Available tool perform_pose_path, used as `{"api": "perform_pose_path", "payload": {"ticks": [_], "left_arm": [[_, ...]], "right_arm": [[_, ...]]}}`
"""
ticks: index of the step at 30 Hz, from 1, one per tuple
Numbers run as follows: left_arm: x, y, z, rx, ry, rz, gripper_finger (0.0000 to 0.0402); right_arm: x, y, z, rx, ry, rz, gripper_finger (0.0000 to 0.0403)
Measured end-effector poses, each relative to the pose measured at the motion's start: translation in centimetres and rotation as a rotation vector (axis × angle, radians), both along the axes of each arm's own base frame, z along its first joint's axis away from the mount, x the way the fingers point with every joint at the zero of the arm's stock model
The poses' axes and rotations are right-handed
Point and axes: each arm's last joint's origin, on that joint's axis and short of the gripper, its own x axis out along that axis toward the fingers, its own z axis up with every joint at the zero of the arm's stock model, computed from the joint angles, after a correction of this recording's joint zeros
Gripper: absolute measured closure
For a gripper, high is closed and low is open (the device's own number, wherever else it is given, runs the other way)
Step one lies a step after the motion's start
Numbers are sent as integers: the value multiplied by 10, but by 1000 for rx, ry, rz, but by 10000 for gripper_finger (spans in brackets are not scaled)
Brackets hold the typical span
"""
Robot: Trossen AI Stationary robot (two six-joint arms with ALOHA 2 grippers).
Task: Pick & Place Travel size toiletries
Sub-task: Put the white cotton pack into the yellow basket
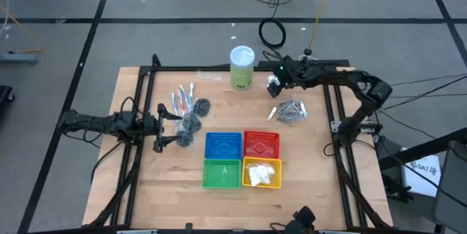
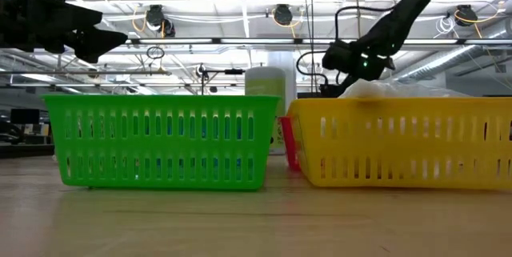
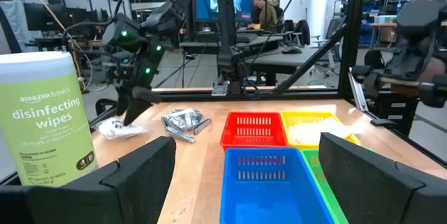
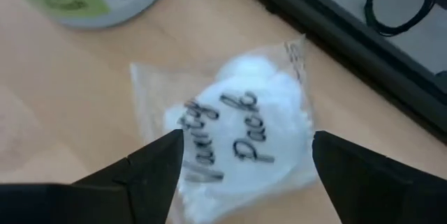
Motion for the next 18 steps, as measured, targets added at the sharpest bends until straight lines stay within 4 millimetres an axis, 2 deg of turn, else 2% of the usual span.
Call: {"api": "perform_pose_path", "payload": {"ticks": [10,18], "left_arm": [[0,0,0,0,0,0,55],[0,0,0,0,0,0,55]], "right_arm": [[7,-5,-26,48,23,43,116],[8,1,-25,63,37,49,172]]}}
